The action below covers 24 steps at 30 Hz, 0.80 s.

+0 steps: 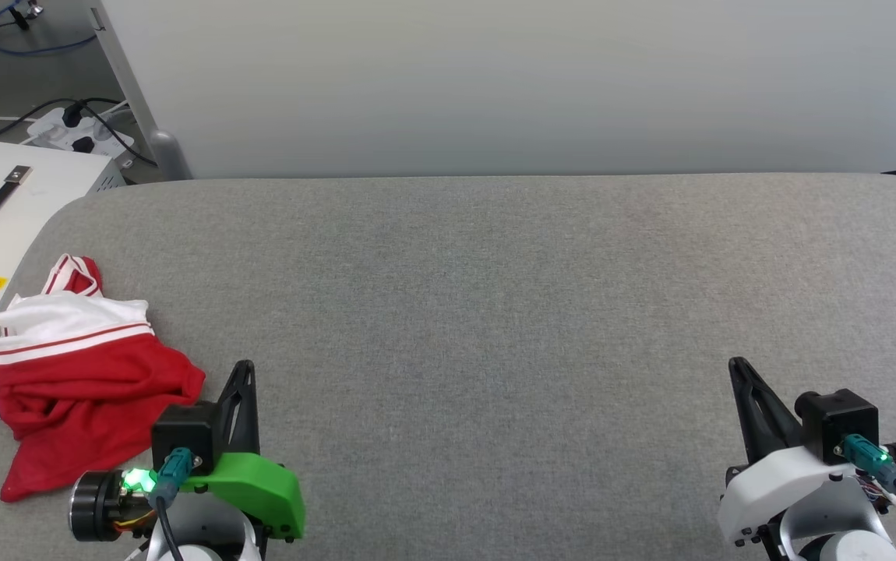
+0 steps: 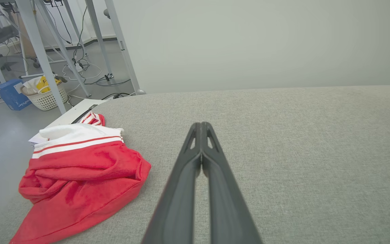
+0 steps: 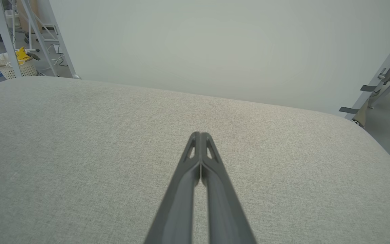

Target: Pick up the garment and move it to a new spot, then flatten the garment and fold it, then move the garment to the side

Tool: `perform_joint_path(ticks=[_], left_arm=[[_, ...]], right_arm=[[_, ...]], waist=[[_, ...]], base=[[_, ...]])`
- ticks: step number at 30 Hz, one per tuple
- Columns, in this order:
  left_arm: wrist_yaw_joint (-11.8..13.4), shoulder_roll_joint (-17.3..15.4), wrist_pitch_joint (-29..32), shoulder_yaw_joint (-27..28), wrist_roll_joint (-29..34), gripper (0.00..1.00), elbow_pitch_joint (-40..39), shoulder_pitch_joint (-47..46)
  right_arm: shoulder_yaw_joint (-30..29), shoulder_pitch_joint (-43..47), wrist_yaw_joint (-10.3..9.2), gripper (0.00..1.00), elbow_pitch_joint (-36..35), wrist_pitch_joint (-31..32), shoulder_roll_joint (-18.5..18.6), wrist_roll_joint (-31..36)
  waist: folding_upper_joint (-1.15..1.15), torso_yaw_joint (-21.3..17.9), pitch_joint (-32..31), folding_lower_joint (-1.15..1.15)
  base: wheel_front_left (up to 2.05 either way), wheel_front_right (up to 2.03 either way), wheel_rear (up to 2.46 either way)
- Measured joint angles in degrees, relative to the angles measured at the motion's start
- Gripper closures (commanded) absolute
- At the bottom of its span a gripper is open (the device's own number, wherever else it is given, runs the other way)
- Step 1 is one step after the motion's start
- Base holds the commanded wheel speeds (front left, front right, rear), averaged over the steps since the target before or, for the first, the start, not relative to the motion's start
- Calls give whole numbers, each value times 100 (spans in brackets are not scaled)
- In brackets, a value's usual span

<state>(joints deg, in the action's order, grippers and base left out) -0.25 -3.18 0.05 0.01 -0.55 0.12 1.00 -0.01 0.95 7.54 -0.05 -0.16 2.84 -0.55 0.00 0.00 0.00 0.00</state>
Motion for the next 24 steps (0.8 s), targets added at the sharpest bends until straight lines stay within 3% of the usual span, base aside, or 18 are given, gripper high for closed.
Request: perform_joint_path(ticks=[24], left_arm=[[0,0,0,1,0,100,0,0]], right_arm=[[0,0,0,100,0,0,0,0]], waist=[[0,0,0,0]], base=[[0,0,0]])
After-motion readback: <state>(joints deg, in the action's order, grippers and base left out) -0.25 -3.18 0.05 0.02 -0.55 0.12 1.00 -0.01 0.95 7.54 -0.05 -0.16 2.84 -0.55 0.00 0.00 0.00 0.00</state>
